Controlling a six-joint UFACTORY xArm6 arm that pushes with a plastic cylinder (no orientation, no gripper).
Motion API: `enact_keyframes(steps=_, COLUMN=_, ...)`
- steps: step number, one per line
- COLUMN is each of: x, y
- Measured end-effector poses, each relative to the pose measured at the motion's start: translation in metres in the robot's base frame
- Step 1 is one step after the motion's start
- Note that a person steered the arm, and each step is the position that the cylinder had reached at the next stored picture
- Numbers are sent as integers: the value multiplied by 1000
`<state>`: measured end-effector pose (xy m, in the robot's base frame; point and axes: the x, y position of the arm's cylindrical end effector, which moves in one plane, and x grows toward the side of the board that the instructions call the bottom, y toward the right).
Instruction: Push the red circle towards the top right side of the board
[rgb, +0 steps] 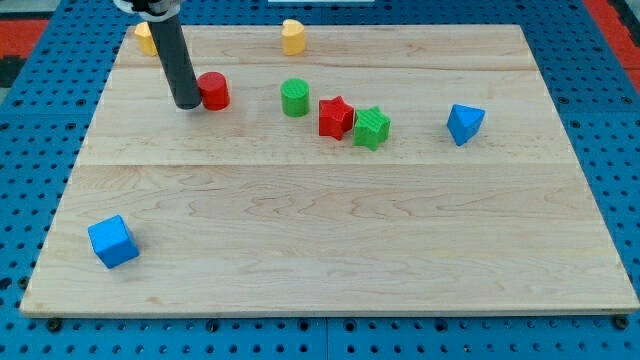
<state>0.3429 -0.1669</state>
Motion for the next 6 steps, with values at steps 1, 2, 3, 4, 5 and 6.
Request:
enact_keyframes(steps=1, x=-31, y=69)
enact_keyframes(steps=2, x=-41, y=66)
enact_keyframes(steps=3, x=-50, y=53)
enact_keyframes(steps=4, x=-56, y=152)
enact_keyframes(steps=5, x=-62, y=174)
enact_keyframes(steps=6, x=-67, y=92)
